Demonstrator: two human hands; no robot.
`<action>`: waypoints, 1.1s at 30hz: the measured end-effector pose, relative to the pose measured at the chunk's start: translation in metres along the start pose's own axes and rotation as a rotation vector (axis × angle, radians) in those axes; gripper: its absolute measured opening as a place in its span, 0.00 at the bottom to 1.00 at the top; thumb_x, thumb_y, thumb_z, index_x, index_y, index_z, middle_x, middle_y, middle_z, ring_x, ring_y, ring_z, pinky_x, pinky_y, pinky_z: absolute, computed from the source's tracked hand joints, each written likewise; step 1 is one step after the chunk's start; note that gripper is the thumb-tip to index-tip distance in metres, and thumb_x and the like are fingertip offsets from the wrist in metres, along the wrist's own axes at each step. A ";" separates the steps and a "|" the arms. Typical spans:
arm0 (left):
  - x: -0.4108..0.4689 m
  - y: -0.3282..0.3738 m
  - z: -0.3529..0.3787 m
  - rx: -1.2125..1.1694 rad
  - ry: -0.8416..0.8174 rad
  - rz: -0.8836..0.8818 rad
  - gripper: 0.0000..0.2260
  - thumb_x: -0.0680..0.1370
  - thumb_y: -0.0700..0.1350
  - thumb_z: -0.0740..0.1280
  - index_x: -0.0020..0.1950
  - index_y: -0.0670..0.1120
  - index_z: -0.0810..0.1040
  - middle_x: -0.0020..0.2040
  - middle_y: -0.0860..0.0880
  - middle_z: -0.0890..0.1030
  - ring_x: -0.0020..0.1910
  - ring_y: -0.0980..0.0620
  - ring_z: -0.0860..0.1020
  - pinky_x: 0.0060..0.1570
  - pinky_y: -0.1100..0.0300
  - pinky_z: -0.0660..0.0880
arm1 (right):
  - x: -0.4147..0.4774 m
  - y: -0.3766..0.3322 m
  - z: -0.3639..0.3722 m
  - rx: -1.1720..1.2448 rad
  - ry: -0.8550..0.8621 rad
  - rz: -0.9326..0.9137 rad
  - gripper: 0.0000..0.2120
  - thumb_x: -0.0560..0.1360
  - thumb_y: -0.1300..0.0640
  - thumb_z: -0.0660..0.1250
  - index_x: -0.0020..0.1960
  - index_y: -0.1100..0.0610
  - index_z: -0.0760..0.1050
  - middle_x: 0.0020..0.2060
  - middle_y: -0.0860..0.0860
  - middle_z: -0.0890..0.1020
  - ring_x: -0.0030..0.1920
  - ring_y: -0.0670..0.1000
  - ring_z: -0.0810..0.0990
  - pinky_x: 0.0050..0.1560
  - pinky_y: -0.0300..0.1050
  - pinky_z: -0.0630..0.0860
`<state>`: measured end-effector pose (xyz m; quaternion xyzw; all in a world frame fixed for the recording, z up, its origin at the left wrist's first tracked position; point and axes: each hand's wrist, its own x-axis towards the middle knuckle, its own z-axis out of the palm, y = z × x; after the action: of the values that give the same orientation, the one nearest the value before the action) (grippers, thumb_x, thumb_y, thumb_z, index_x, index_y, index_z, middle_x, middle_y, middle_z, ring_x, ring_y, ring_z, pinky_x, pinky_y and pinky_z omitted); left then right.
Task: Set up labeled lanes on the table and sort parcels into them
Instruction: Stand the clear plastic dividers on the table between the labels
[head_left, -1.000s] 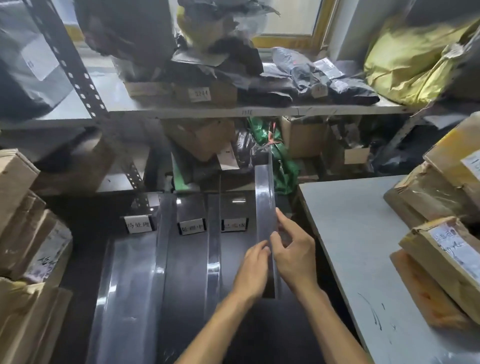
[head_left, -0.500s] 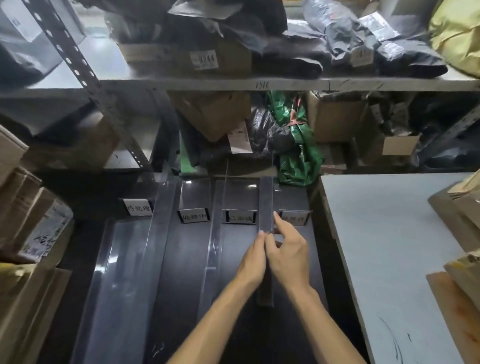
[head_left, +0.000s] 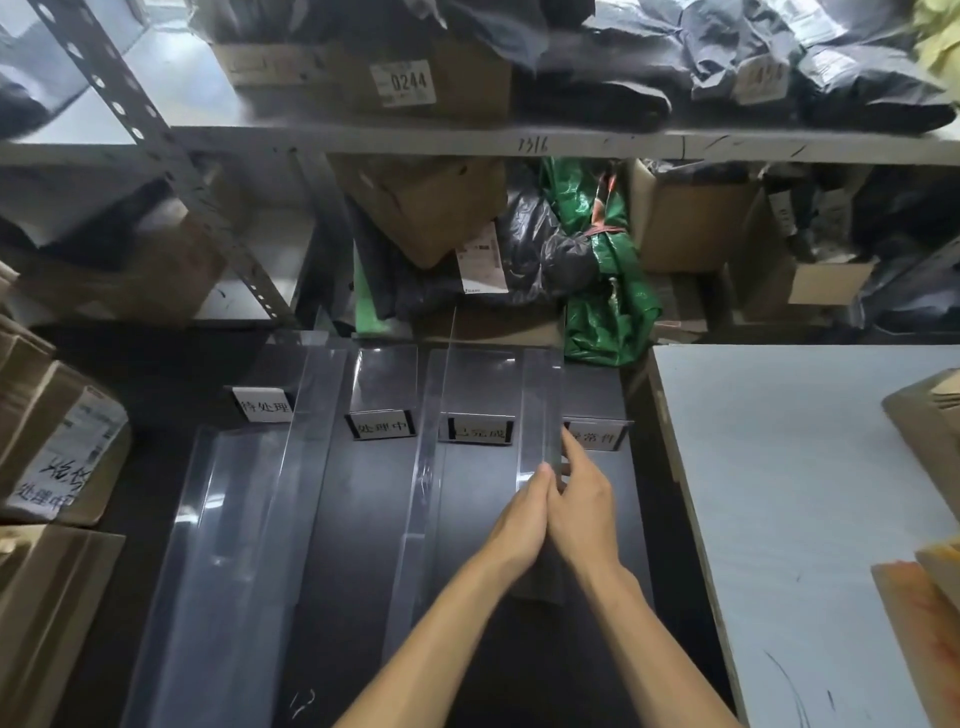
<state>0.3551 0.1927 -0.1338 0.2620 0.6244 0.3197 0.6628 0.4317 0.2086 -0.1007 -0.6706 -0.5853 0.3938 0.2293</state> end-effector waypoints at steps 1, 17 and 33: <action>-0.001 -0.001 0.000 0.016 0.003 0.005 0.21 0.84 0.61 0.50 0.52 0.57 0.81 0.58 0.54 0.84 0.63 0.56 0.79 0.73 0.50 0.69 | 0.001 0.001 0.000 -0.003 -0.008 0.011 0.26 0.83 0.63 0.62 0.80 0.55 0.64 0.71 0.52 0.75 0.70 0.52 0.74 0.67 0.40 0.69; -0.082 0.031 -0.100 0.059 0.213 0.268 0.22 0.76 0.63 0.54 0.66 0.59 0.75 0.66 0.56 0.78 0.67 0.53 0.74 0.72 0.50 0.68 | -0.032 -0.086 0.043 -0.033 0.385 -0.356 0.20 0.78 0.62 0.67 0.68 0.60 0.70 0.60 0.54 0.72 0.60 0.52 0.68 0.60 0.46 0.67; -0.145 -0.108 -0.328 0.415 0.855 -0.067 0.22 0.78 0.38 0.68 0.72 0.44 0.71 0.69 0.42 0.70 0.69 0.40 0.67 0.68 0.48 0.64 | -0.001 -0.114 0.212 0.101 -0.131 0.297 0.15 0.73 0.47 0.53 0.54 0.51 0.70 0.53 0.50 0.75 0.60 0.58 0.78 0.57 0.48 0.67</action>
<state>0.0364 -0.0047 -0.1462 0.2133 0.9000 0.2459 0.2900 0.1939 0.1991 -0.1367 -0.7102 -0.4728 0.4953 0.1635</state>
